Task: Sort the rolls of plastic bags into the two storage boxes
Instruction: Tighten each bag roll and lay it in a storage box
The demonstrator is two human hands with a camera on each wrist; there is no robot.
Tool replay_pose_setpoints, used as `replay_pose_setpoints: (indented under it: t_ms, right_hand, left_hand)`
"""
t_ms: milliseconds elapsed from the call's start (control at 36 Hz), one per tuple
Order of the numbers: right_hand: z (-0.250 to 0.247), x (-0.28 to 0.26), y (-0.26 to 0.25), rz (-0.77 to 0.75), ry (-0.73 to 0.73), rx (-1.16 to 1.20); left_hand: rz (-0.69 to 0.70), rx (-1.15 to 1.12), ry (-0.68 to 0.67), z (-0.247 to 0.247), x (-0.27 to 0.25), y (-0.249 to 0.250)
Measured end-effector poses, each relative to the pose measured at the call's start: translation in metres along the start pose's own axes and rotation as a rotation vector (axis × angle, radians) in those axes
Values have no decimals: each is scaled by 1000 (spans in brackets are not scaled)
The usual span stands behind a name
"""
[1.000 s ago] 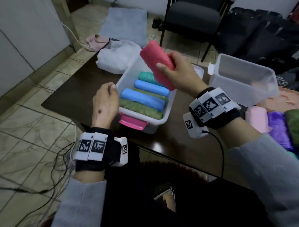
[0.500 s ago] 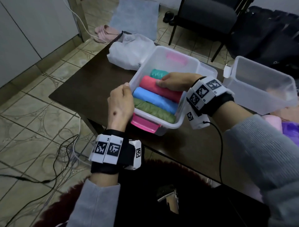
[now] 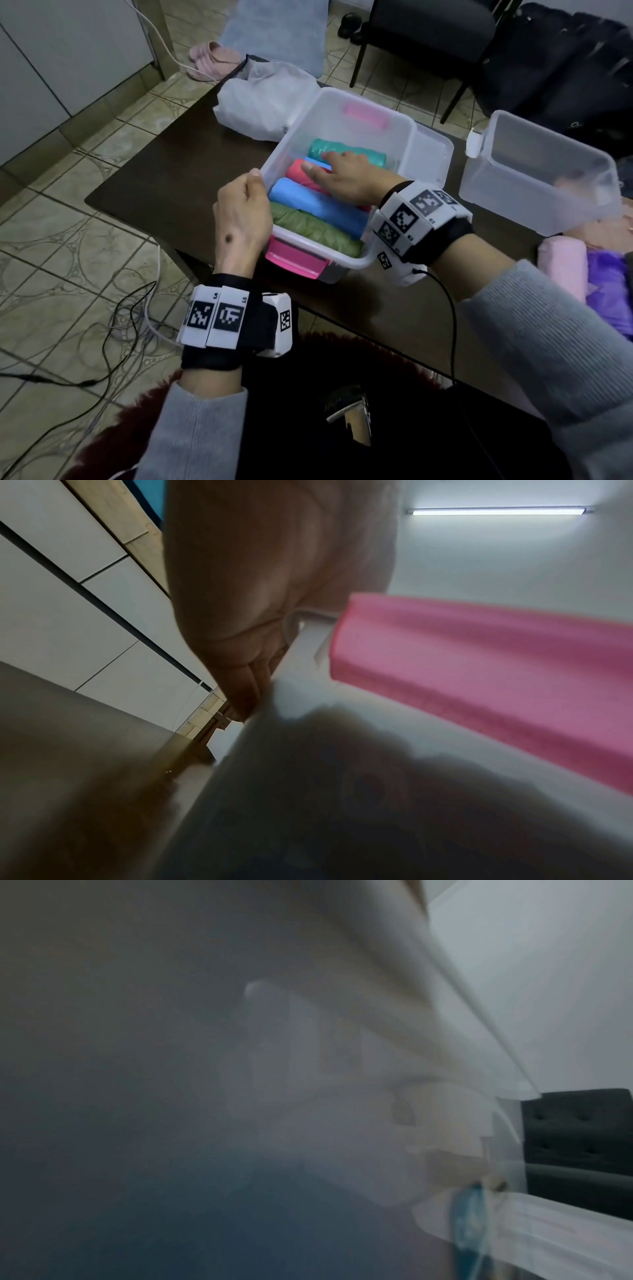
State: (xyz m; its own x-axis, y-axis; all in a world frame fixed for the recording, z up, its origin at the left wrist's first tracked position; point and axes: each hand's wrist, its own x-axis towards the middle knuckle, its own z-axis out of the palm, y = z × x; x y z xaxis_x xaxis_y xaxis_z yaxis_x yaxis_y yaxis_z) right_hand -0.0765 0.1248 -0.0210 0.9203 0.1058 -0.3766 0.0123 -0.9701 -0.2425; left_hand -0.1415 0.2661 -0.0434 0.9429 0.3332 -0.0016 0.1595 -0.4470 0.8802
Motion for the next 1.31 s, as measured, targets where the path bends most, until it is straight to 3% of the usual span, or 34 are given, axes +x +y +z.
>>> replay_pose_setpoints:
  t_ms: [83, 167, 389, 472, 583, 667, 750, 861, 944, 1111, 1167, 1305]
  right_hand:
    - [8, -5, -3, 5, -24, 46]
    - [20, -10, -3, 0, -108, -63]
    - [24, -11, -1, -17, -64, -27]
    - [21, -10, 0, -92, 149, 149]
    - [13, -24, 16, -288, 652, 518]
    - [13, -42, 49, -263, 937, 608]
    - [17, -59, 99, -102, 1033, 572]
    - [27, -85, 174, 214, 992, 433]
    - [36, -109, 216, 487, 869, 372]
    - [50, -137, 266, 712, 791, 327]
    - [51, -139, 276, 776, 732, 338]
    - [51, -140, 296, 874, 501, 340]
  left_hand:
    - [-6, 3, 8, 0, 0, 0]
    - [-5, 4, 11, 1, -1, 1]
    - [-23, 5, -2, 2, 1, -1]
    - [-11, 29, -29, 0, 1, 0]
    - [50, 108, 21, -1, -7, 7]
    - [318, 136, 154, 4, -22, 22]
    - [581, 45, 163, 19, -48, 52]
    - [778, -147, 12, 57, -97, 79]
    - [722, -229, -290, 95, -132, 75]
    - [616, 143, -690, 163, -159, 24]
    - [584, 303, -722, 173, -159, 8]
    - [585, 482, -637, 175, -154, -14]
